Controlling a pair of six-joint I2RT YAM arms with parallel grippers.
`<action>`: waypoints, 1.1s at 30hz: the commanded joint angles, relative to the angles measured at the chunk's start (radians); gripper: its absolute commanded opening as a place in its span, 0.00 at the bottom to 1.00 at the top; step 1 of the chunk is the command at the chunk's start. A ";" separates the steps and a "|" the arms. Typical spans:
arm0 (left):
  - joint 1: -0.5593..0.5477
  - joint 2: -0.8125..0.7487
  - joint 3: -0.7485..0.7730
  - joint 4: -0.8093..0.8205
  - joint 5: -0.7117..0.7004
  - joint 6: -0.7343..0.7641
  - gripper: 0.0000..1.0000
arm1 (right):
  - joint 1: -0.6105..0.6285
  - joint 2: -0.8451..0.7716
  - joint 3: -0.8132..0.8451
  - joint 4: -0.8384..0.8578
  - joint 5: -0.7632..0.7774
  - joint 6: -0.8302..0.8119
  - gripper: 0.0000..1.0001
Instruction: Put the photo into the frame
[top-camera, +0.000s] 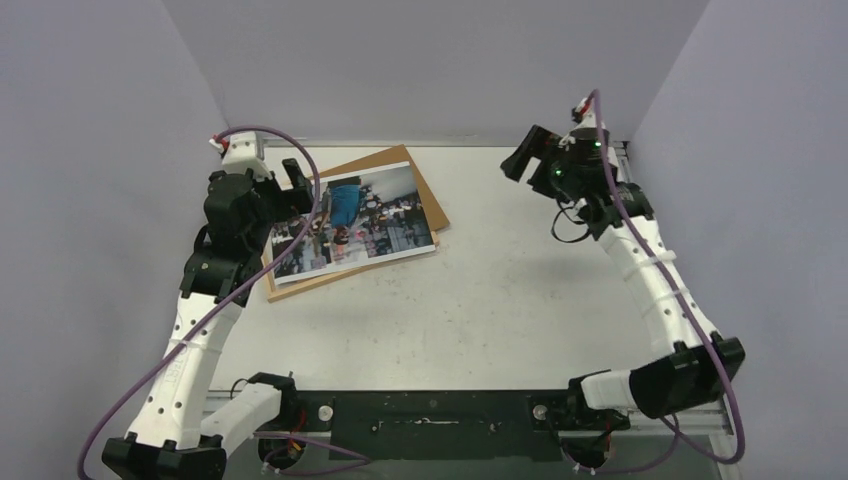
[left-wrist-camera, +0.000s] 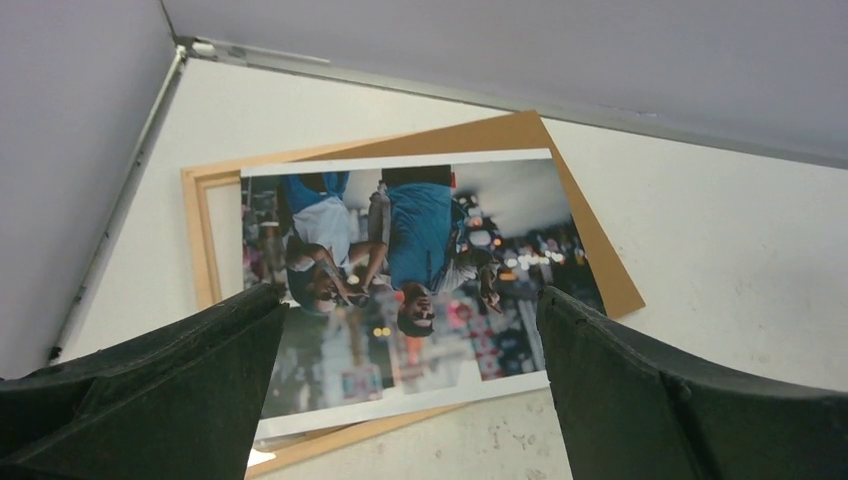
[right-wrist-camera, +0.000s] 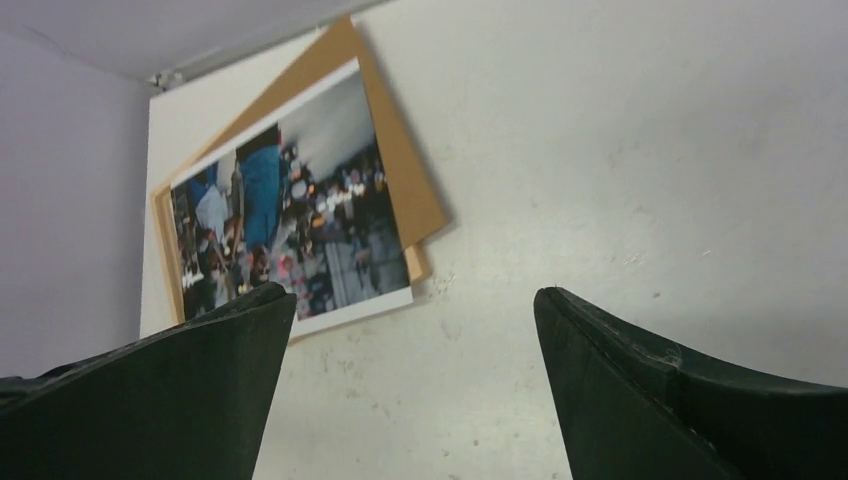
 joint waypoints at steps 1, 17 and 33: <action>-0.002 0.003 -0.001 -0.019 0.089 -0.068 0.97 | 0.079 0.111 -0.113 0.132 -0.153 0.175 0.93; -0.004 -0.066 -0.286 -0.071 0.191 -0.329 0.97 | 0.188 0.457 -0.308 0.424 -0.231 0.374 0.63; -0.003 0.014 -0.331 0.015 0.226 -0.368 0.97 | 0.201 0.701 -0.358 0.820 -0.367 0.543 0.67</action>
